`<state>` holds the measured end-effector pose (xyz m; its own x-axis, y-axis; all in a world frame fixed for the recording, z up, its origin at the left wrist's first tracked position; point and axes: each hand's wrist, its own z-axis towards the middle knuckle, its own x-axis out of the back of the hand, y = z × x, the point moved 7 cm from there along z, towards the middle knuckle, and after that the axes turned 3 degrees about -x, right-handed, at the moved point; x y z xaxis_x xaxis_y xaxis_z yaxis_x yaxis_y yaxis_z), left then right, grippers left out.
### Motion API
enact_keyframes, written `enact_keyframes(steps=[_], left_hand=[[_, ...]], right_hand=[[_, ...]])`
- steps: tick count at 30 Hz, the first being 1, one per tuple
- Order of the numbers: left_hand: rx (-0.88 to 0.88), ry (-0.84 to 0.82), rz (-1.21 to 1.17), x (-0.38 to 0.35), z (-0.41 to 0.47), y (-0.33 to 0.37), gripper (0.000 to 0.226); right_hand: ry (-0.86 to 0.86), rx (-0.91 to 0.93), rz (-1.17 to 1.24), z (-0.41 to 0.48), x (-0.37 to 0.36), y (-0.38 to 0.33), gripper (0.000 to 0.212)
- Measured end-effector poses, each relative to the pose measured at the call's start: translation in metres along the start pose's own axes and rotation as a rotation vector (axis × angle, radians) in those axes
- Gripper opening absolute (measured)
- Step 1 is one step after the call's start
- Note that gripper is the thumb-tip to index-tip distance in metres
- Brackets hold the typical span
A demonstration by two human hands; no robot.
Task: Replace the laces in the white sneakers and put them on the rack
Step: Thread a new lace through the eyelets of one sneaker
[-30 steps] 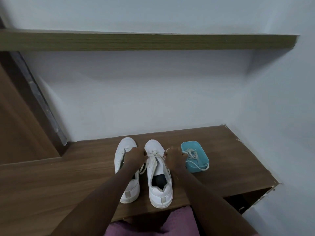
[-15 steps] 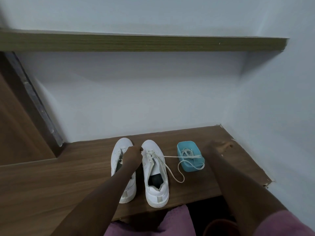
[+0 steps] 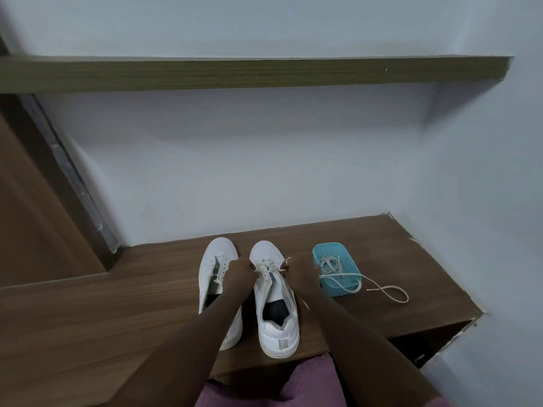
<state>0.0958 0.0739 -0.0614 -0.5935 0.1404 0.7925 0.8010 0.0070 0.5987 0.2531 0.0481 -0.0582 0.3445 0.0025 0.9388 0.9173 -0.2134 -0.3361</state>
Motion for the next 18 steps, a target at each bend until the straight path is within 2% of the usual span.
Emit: enact_keyframes(steps=[3,6,9,15,18], left_hand=[[0.023,0.007,-0.003,0.003,-0.001,-0.003,0.012],[0.036,0.027,0.028,0.004,-0.003,-0.007,0.029],[0.04,0.042,0.048,0.005,-0.008,-0.005,0.034],[0.003,0.058,-0.028,0.003,-0.007,0.008,0.038],[-0.049,0.05,-0.086,0.0,-0.006,0.02,0.023]], right_hand=[[0.131,-0.102,-0.097,-0.001,0.018,0.012,0.023],[0.236,-0.166,-0.173,-0.003,0.036,0.022,0.025],[0.265,-0.125,-0.202,-0.003,0.038,0.022,0.023],[0.084,-0.071,-0.217,-0.005,0.027,0.018,0.023],[-0.069,-0.135,-0.004,-0.001,0.012,0.024,0.037]])
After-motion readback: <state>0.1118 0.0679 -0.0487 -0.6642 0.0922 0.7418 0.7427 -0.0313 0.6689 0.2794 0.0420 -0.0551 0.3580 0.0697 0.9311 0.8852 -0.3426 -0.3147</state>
